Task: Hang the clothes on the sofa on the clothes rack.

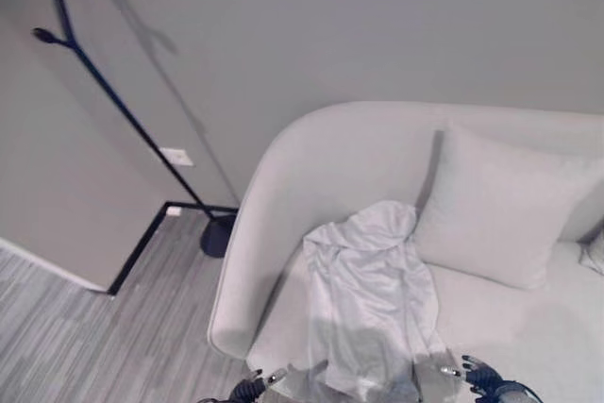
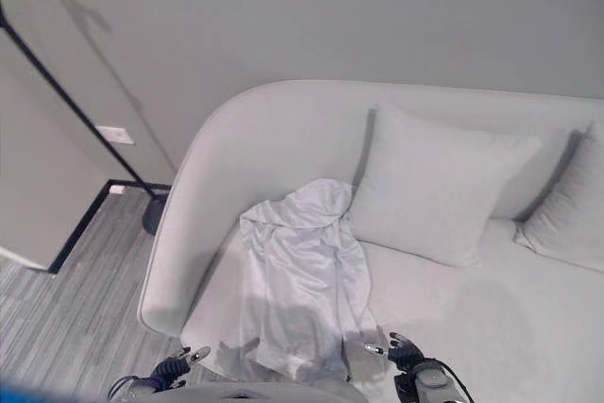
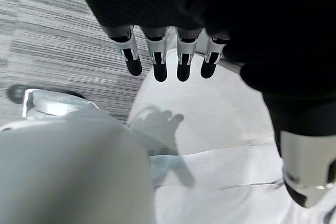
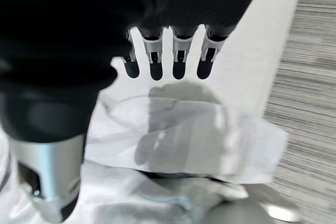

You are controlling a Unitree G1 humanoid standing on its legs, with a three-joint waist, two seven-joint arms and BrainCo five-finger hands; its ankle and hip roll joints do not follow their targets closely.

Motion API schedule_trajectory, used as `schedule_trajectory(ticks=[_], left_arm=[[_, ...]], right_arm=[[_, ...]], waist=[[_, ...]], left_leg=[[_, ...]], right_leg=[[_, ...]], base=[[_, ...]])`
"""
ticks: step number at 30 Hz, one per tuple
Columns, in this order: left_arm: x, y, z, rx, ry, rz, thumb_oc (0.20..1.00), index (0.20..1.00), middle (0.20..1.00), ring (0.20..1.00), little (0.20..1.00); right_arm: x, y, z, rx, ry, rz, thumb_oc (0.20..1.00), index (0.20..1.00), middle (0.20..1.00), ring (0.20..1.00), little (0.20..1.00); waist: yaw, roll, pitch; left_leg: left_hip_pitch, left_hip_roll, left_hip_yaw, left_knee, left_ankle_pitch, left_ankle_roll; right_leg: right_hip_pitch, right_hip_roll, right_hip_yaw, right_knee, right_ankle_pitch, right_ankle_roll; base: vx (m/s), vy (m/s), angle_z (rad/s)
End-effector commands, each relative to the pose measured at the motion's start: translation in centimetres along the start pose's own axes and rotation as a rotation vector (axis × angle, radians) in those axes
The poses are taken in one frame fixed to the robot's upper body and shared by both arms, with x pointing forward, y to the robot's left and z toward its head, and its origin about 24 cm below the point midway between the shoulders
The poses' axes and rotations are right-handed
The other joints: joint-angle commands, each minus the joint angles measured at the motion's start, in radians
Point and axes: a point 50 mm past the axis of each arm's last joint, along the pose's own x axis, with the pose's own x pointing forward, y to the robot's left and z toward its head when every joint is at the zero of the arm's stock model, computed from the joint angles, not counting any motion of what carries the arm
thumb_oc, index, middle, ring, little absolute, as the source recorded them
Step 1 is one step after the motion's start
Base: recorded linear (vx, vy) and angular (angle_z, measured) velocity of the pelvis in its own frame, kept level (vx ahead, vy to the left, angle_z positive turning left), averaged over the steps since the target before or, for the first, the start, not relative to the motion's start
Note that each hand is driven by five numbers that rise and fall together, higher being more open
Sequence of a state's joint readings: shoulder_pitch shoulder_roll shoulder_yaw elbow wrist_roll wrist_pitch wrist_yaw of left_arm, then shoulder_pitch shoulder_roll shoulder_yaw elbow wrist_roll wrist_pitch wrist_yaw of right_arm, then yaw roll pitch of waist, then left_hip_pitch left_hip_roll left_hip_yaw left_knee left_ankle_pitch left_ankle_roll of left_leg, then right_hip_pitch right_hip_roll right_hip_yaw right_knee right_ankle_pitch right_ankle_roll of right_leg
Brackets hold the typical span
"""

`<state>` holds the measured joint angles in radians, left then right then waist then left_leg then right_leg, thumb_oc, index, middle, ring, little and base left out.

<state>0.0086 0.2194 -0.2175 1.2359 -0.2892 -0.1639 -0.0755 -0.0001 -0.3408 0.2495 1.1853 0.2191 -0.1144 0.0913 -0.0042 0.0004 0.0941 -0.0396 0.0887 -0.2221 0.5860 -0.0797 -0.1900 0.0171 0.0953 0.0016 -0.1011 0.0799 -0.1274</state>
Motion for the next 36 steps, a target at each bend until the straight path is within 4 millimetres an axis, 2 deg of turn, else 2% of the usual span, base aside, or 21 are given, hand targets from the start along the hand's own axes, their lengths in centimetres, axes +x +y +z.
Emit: schedule_trajectory(ticks=[1, 3, 4, 5, 6, 8, 9, 12, 15, 18, 20, 24, 29, 30, 32, 33, 35, 36], left_arm=[[0.0, 0.4, 0.7, 0.076, -0.031, -0.015, 1.000, 1.000, 1.000, 1.000, 1.000], [0.0, 0.4, 0.7, 0.078, -0.031, -0.016, 1.000, 1.000, 1.000, 1.000, 1.000], [0.0, 0.4, 0.9, 0.079, -0.038, -0.016, 1.000, 1.000, 1.000, 1.000, 1.000], [0.0, 0.4, 0.9, 0.079, -0.038, -0.016, 1.000, 1.000, 1.000, 1.000, 1.000], [0.1, 0.3, 1.1, 0.082, -0.045, -0.018, 1.000, 1.000, 1.000, 1.000, 1.000], [0.1, 0.2, 1.3, 0.091, -0.051, -0.022, 1.000, 1.000, 1.000, 1.000, 1.000], [0.2, 0.1, 1.3, 0.094, -0.050, -0.024, 1.000, 1.000, 1.000, 1.000, 1.000], [0.1, -0.1, 0.4, 0.107, -0.014, -0.025, 1.000, 1.000, 1.000, 1.000, 1.000], [-0.1, 0.3, -0.3, 0.123, 0.016, -0.015, 1.000, 1.000, 1.000, 1.000, 1.000], [-0.2, 1.2, -0.1, 0.117, 0.006, 0.015, 1.000, 1.000, 1.000, 1.000, 1.000], [-0.1, 1.8, 0.9, 0.117, -0.027, 0.037, 1.000, 1.000, 1.000, 1.000, 1.000], [0.0, 2.1, 1.8, 0.122, -0.066, 0.048, 1.000, 1.000, 1.000, 1.000, 1.000], [-0.1, 2.6, 4.9, 0.123, -0.202, 0.059, 1.000, 1.000, 1.000, 1.000, 1.000], [-0.4, 2.7, 7.3, 0.144, -0.307, 0.052, 1.000, 1.000, 1.000, 1.000, 1.000], [-1.1, 2.7, 9.9, 0.167, -0.421, 0.035, 1.000, 1.000, 1.000, 1.000, 1.000], [-1.2, 2.7, 9.9, 0.167, -0.420, 0.035, 1.000, 1.000, 1.000, 1.000, 1.000], [-2.0, 2.9, 12.7, 0.189, -0.530, 0.040, 1.000, 1.000, 1.000, 1.000, 1.000], [-2.6, 2.4, 15.3, 0.212, -0.621, 0.042, 1.000, 1.000, 1.000, 1.000, 1.000]], right_arm=[[-0.3, -1.3, -0.3, 0.028, -0.010, -0.042, 1.000, 1.000, 1.000, 1.000, 1.000], [-0.3, -1.2, -0.3, 0.027, -0.013, -0.041, 1.000, 1.000, 1.000, 1.000, 1.000], [-0.3, -1.4, -0.2, 0.027, -0.017, -0.046, 1.000, 1.000, 1.000, 1.000, 1.000], [-0.3, -1.4, -0.2, 0.027, -0.017, -0.046, 1.000, 1.000, 1.000, 1.000, 1.000], [-0.3, -1.5, 0.1, 0.020, -0.022, -0.049, 1.000, 1.000, 1.000, 1.000, 1.000], [-0.1, -1.4, 0.3, 0.010, -0.023, -0.047, 1.000, 1.000, 1.000, 1.000, 1.000], [-0.1, -1.3, 0.3, 0.005, -0.022, -0.045, 1.000, 1.000, 1.000, 1.000, 1.000], [0.0, -0.6, 0.2, -0.017, -0.012, -0.026, 1.000, 1.000, 1.000, 1.000, 1.000], [0.0, 0.1, -0.3, -0.018, 0.006, -0.006, 1.000, 1.000, 1.000, 1.000, 1.000], [0.1, 0.6, 0.0, -0.025, 0.000, 0.008, 1.000, 1.000, 1.000, 1.000, 1.000], [0.3, 0.8, 0.9, -0.033, -0.032, 0.015, 1.000, 1.000, 1.000, 1.000, 1.000], [0.4, 0.8, 1.6, -0.041, -0.057, 0.016, 1.000, 1.000, 1.000, 1.000, 1.000], [0.3, -0.1, 3.2, -0.059, -0.121, -0.016, 1.000, 1.000, 1.000, 1.000, 1.000], [0.2, -0.7, 4.8, -0.081, -0.187, -0.035, 1.000, 1.000, 1.000, 1.000, 1.000], [-0.1, -1.5, 7.3, -0.121, -0.282, -0.064, 1.000, 1.000, 1.000, 1.000, 1.000], [-0.1, -1.5, 7.3, -0.121, -0.281, -0.064, 1.000, 1.000, 1.000, 1.000, 1.000], [-0.6, -2.4, 10.5, -0.185, -0.389, -0.101, 1.000, 1.000, 1.000, 1.000, 1.000], [-1.1, -2.5, 13.6, -0.234, -0.483, -0.122, 1.000, 1.000, 1.000, 1.000, 1.000]], waist=[[-0.014, -0.001, -0.001], [-0.012, -0.004, 0.000], [-0.007, -0.014, 0.002], [-0.006, -0.014, 0.003], [0.012, -0.013, 0.013], [0.034, 0.001, 0.025], [0.038, 0.009, 0.030], [0.040, 0.024, 0.017], [0.039, 0.023, -0.003], [0.052, 0.010, -0.007], [0.057, 0.001, 0.001], [0.057, -0.003, 0.006], [0.055, -0.008, 0.017], [0.055, -0.010, 0.028], [0.057, -0.010, 0.055], [0.058, -0.011, 0.054], [0.058, -0.007, 0.095], [0.056, -0.005, 0.130]], left_leg=[[0.098, 0.077, 0.085, -0.300, 0.207, 0.115], [0.085, 0.078, 0.099, -0.324, 0.190, 0.117], [0.034, 0.059, 0.120, -0.401, 0.127, 0.119], [0.036, 0.059, 0.121, -0.399, 0.124, 0.120], [-0.032, 0.004, 0.088, -0.483, 0.112, 0.119], [-0.081, -0.056, 0.020, -0.568, 0.162, 0.119], [-0.101, -0.073, 0.010, -0.593, 0.189, 0.116], [-0.053, -0.072, 0.019, -0.656, 0.195, 0.115], [-0.021, -0.077, 0.053, -0.669, 0.178, 0.130], [0.000, -0.088, 0.096, -0.671, 0.149, 0.160], [-0.004, -0.103, 0.117, -0.666, 0.127, 0.183], [-0.015, -0.114, 0.134, -0.659, 0.114, 0.195], [-0.028, -0.131, 0.138, -0.650, 0.100, 0.210], [-0.034, -0.137, 0.139, -0.646, 0.094, 0.218], [-0.042, -0.141, 0.142, -0.634, 0.085, 0.228], [-0.043, -0.140, 0.143, -0.633, 0.084, 0.228], [-0.042, -0.136, 0.154, -0.631, 0.083, 0.232], [-0.042, -0.132, 0.157, -0.634, 0.085, 0.229]], right_leg=[[0.016, -0.091, -0.047, 0.014, -0.070, 0.174], [0.021, -0.096, -0.048, 0.014, -0.076, 0.177], [0.027, -0.112, -0.052, 0.014, -0.087, 0.183], [0.030, -0.112, -0.051, 0.014, -0.088, 0.184], [0.032, -0.111, -0.035, 0.014, -0.097, 0.184], [0.050, -0.093, -0.010, 0.014, -0.108, 0.180], [0.064, -0.086, -0.003, 0.014, -0.116, 0.179], [0.073, -0.081, 0.013, 0.014, -0.119, 0.187], [0.072, -0.117, 0.028, 0.014, -0.111, 0.210], [0.060, -0.157, 0.048, 0.014, -0.093, 0.233], [0.034, -0.188, 0.058, 0.014, -0.078, 0.256], [0.013, -0.210, 0.064, 0.014, -0.065, 0.272], [-0.011, -0.234, 0.071, 0.014, -0.051, 0.288], [-0.029, -0.242, 0.072, 0.031, -0.048, 0.295], [-0.084, -0.245, 0.077, 0.110, -0.050, 0.305], [-0.087, -0.245, 0.078, 0.113, -0.052, 0.305], [-0.160, -0.235, 0.079, 0.212, -0.041, 0.319], [-0.207, -0.234, 0.062, 0.229, -0.020, 0.320]], base=[[0.08, 0.019, -0.05], [0.08, 0.029, 0.21], [0.08, 0.031, 0.43], [0.13, 0.074, 0.50], [0.10, 0.076, 0.37], [0.13, 0.100, 0.29], [0.14, 0.111, 0.22], [0.13, 0.140, -0.30], [0.16, 0.218, -1.06], [0.14, 0.261, -0.54], [0.05, 0.198, -0.27], [0.01, 0.126, -0.11], [0.00, 0.106, -0.05], [-0.05, 0.097, -0.10], [-0.08, 0.063, -0.14], [-0.09, 0.035, -0.10], [-0.13, 0.024, -0.13], [-0.11, -0.002, -0.37]])
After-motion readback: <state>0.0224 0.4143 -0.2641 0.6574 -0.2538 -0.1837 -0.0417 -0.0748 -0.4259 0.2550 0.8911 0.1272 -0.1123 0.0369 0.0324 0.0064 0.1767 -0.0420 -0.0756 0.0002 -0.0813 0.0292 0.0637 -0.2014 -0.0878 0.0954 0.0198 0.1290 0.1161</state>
